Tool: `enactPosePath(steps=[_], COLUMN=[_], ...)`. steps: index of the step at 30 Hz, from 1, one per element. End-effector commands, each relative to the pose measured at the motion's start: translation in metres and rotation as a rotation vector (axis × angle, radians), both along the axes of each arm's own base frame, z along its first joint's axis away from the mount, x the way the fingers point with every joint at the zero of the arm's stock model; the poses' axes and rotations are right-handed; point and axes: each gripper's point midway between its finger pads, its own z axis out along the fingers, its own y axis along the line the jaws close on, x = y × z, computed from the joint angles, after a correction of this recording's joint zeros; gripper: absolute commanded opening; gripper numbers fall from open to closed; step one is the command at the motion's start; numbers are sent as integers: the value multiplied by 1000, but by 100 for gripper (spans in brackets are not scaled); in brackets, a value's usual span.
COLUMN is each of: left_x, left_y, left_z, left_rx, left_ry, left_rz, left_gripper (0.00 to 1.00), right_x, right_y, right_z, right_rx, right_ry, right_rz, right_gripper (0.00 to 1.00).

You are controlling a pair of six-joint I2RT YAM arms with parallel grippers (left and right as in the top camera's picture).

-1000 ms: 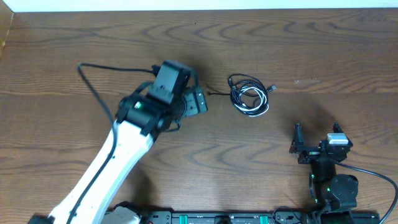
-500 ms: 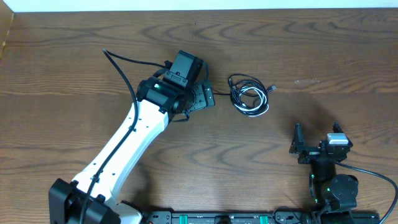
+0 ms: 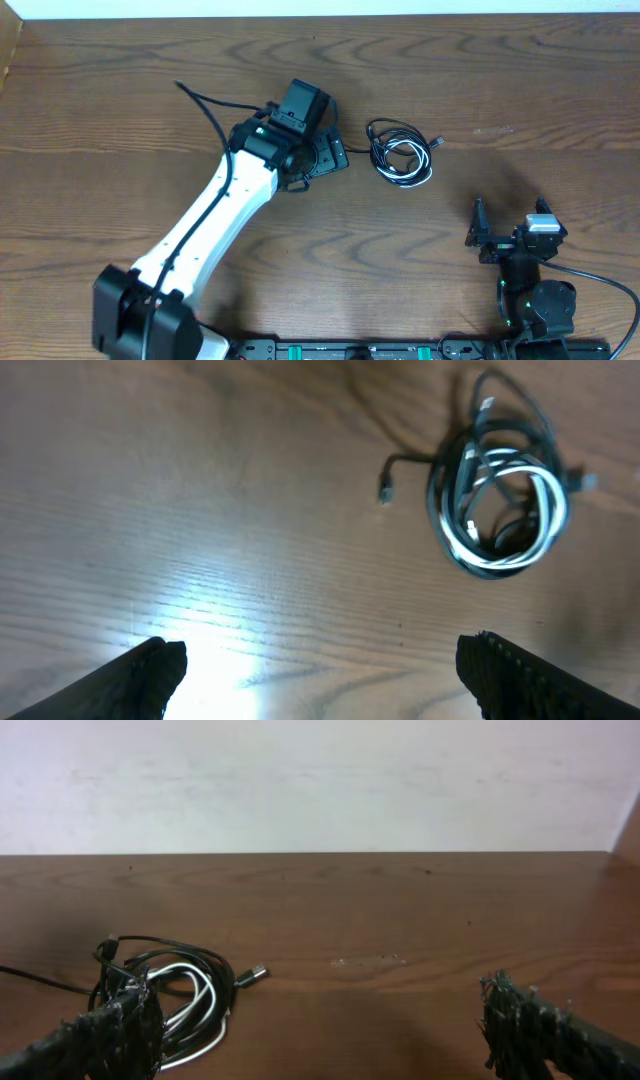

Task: Untangle cables
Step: 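Lower the left gripper onto the black and white cable bundle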

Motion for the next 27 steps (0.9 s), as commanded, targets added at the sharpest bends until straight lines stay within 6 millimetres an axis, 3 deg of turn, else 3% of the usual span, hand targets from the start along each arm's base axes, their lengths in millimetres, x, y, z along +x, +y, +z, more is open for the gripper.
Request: enactPosePath(steps=[1,10,16,20,27], left_x=[8,16,12,12,20], left_y=[1,-14,-49,-62,-92], left_z=[-11,-19,-15,-19,-23], left_rx=[-73,-165,-201,-168,-125], left_ry=[71,111,98,52,-92], left_rz=[33,87,191,307,296], left_gripper=[92,91,88,80,76], right_x=[0,0,0,0,0], right_y=[-2,-2,-2,-2,-2], right_z=[0,0,0,0,0], right_rx=[9,9,9,9,9], right_ry=[0,0,0,0,0], right_rz=[-10,-10,-10,-10,-10], right_gripper=[99,99,99,99,99])
